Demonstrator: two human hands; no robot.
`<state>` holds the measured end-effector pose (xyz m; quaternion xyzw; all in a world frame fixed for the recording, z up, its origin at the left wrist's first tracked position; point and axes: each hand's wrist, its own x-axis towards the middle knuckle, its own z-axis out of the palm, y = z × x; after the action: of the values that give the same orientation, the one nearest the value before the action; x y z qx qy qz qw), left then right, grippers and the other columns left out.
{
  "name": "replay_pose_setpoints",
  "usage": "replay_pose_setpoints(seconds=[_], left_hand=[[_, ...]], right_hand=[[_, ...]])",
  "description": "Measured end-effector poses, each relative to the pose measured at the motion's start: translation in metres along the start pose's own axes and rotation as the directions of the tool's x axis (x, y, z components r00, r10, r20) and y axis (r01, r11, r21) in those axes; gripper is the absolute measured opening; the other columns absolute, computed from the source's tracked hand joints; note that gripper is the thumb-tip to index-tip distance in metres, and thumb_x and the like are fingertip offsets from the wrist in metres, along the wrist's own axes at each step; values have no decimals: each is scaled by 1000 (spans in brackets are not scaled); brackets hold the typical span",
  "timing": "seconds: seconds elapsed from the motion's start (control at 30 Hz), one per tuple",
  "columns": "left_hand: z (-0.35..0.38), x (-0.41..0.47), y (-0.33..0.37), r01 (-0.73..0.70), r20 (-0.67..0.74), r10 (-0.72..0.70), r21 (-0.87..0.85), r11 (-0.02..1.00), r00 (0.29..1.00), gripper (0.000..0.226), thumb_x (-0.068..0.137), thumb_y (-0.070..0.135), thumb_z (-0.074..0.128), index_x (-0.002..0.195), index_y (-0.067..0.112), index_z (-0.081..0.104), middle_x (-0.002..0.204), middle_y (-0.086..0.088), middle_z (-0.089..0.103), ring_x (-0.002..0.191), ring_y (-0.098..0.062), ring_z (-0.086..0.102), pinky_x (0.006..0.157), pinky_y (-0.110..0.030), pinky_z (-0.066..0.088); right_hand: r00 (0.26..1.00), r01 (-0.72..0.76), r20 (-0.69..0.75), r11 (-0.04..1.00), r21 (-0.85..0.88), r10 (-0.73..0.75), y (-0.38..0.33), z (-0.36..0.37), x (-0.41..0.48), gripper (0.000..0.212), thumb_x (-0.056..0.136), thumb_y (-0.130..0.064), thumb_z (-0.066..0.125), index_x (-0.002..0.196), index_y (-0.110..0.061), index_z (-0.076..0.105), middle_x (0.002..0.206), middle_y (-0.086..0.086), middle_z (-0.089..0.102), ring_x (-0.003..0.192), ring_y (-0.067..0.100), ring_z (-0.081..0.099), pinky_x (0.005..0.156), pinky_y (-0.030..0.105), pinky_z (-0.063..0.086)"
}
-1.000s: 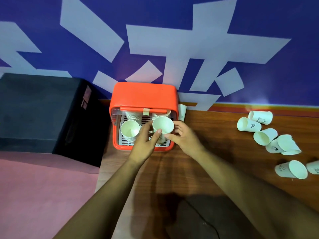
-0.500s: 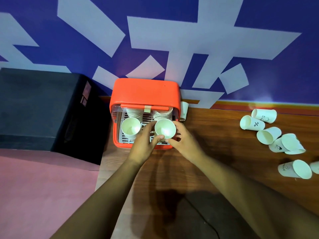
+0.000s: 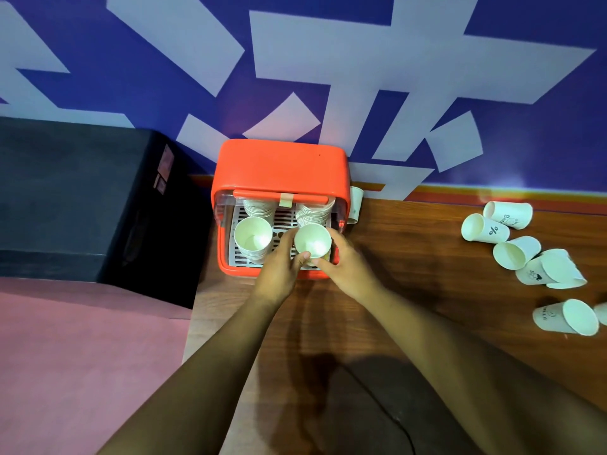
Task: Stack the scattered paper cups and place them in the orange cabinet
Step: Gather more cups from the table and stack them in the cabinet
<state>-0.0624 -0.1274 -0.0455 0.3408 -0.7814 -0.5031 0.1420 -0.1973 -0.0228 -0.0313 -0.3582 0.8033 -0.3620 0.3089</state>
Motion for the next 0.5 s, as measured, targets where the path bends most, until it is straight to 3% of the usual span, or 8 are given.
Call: replay_pose_setpoints(seconds=[0.07, 0.2, 0.37, 0.43, 0.5], left_hand=[[5, 1, -6, 30, 27, -30, 27, 999, 999, 47, 98, 15, 62, 142, 13, 47, 124, -2, 63, 116, -23, 59, 97, -37, 49], [10, 10, -13, 71, 40, -74, 60, 996, 996, 47, 96, 8, 62, 141, 11, 50, 128, -7, 64, 114, -22, 60, 91, -28, 46], [11, 5, -9, 112, 10, -114, 103, 988, 993, 49, 101, 19, 56, 146, 5, 42, 141, -17, 56, 131, -31, 52, 107, -43, 44], [9, -2, -7, 147, -28, -146, 79, 986, 989, 44, 100, 22, 58, 140, 6, 46, 138, -17, 54, 130, -32, 52, 109, -48, 44], [9, -11, -2, 171, -68, -168, 53, 984, 984, 32, 94, 24, 61, 123, 11, 55, 127, -12, 57, 119, -28, 57, 104, -47, 48]], right_hand=[[1000, -11, 15, 996, -90, 12, 5, 4, 2, 65, 83, -25, 74, 142, -20, 47, 136, -8, 50, 121, 8, 48, 86, 1, 36], [996, -56, 54, 982, -182, 67, 14, 12, 8, 68, 86, -37, 70, 144, -14, 44, 140, 4, 50, 125, 20, 51, 103, 31, 44], [995, -98, 8, 964, -247, 103, 10, 2, 3, 73, 85, -26, 74, 145, -4, 40, 145, 9, 43, 133, 23, 44, 104, 17, 28], [992, -122, -12, 969, -216, 123, 14, -14, -7, 74, 85, -29, 73, 147, -7, 38, 146, 8, 42, 131, 24, 47, 111, 32, 38], [991, -130, -22, 961, -243, 129, 24, -36, -21, 71, 88, -34, 69, 148, -11, 39, 147, 6, 42, 130, 22, 48, 108, 40, 43]])
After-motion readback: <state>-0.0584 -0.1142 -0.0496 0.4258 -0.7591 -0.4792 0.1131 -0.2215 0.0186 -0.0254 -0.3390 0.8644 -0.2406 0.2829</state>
